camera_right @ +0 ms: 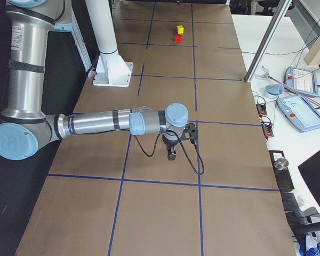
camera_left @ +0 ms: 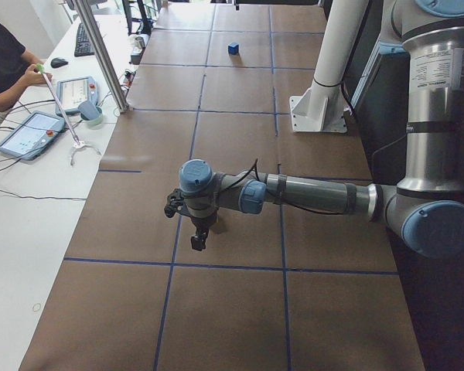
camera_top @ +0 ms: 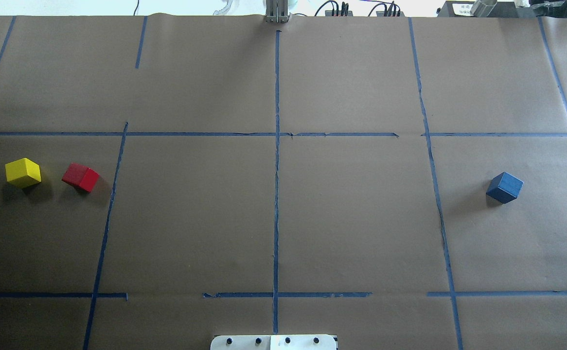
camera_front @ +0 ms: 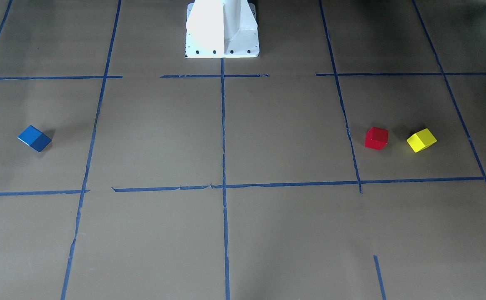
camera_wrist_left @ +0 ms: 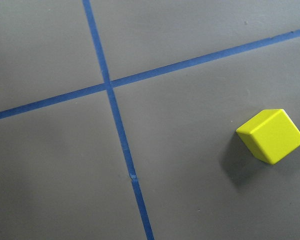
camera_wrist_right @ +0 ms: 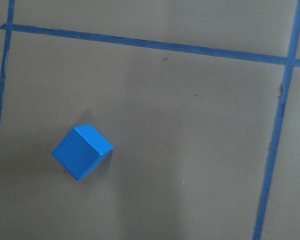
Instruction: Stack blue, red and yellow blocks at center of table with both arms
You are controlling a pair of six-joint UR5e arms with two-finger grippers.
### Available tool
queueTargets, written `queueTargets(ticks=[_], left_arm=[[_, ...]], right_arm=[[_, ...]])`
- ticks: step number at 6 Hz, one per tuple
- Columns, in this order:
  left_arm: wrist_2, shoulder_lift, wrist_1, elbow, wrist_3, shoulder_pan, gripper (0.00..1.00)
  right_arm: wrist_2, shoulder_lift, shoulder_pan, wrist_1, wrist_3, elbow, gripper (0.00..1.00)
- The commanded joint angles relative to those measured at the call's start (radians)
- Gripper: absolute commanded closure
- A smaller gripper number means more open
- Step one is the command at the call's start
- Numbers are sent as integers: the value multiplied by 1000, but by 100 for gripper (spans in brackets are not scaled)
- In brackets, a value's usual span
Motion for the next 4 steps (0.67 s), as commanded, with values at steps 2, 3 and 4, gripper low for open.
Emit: queueTargets(ticks=[2,3,4], left_arm=[[-78,3,1,11,-1,1,0],[-78,5,2,9,-1,1,0],[-80,6,1,0,-2,0,0]], right_arm=[[-192,69,-259,216,529,-1,1],[-202,51,-263,220,599,-21,1],[-208,58,-318,301,771,-53,1]])
